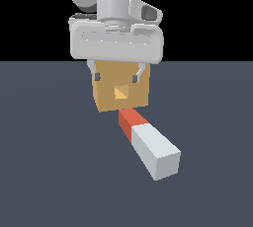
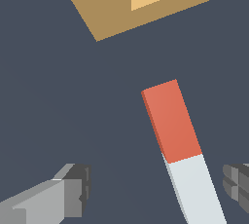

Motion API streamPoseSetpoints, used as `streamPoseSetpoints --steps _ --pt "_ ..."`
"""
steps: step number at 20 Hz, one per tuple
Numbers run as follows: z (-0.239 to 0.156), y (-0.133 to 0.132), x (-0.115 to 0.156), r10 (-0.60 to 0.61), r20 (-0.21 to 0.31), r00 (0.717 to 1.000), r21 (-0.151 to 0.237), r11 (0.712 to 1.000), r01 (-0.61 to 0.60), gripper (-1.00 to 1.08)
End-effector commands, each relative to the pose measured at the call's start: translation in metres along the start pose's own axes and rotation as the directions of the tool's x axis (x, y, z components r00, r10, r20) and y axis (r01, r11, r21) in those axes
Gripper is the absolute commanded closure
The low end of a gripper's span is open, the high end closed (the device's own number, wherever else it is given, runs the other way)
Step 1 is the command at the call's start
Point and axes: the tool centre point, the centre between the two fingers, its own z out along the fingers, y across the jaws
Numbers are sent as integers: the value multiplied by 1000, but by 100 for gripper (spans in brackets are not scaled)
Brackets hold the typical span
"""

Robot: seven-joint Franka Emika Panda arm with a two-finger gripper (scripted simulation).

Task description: Insert the peg into the horizontal hole in a box.

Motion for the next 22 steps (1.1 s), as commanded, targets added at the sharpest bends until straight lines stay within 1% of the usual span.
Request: streamPoseSetpoints --steps 1,6,11,17,22 --pt "0 0 0 0 0 1000 0 1000 0 -92" --pt "3 2 -4 -12 0 1000 -2 1000 12 -92" --pt "12 9 -14 -48 2 999 -9 999 48 -92" --pt "31 24 -35 -124 5 992 -22 992 124 -92" --pt "51 44 -57 -206 10 978 -36 978 206 -92"
